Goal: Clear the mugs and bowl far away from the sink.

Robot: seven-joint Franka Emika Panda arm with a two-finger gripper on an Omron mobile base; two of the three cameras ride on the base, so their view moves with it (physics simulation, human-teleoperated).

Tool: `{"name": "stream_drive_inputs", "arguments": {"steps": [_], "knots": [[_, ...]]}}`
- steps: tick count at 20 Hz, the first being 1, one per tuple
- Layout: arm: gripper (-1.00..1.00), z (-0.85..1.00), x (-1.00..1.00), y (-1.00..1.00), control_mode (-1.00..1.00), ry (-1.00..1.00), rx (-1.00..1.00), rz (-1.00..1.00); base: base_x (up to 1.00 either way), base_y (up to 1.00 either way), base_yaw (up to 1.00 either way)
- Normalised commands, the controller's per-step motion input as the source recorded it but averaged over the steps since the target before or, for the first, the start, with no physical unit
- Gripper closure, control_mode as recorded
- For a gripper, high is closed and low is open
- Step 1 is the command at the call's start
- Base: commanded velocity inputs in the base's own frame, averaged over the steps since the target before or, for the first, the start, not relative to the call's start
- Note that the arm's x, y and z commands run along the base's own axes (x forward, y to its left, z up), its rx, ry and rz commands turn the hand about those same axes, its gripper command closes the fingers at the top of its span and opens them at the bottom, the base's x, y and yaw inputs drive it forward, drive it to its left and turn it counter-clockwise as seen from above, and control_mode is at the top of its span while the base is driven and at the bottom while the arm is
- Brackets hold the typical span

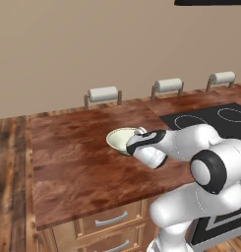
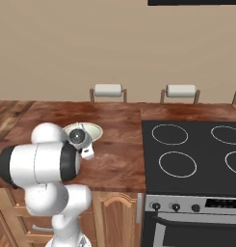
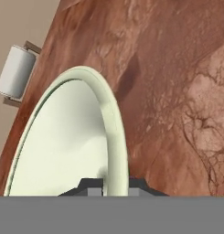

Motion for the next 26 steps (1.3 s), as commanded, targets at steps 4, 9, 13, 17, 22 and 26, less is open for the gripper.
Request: {"name": "stream_drive_inputs", "arguments": {"steps": [4, 9, 13, 17, 22, 26], "knots": [[1.00, -0.33, 0.00, 0.00, -1.00, -0.01, 0.00, 0.00, 0.00, 0.00, 0.00], [1.00, -0.17, 0.00, 0.00, -1.00, -0.01, 0.00, 0.00, 0.00, 0.00, 0.00], [-1.00, 0.00, 0.00, 0.00, -1.00, 0.00, 0.00, 0.00, 0.00, 0.00, 0.00], [-1.00, 0.01, 0.00, 0.00, -1.00, 0.00, 0.00, 0.00, 0.00, 0.00, 0.00], [-1.00, 0.69, 0.00, 0.00, -1.00, -0.03, 0.00, 0.00, 0.00, 0.00, 0.00], [-1.00, 1.00, 0.00, 0.00, -1.00, -0.07, 0.00, -0.03, 0.00, 0.00, 0.00]]}}
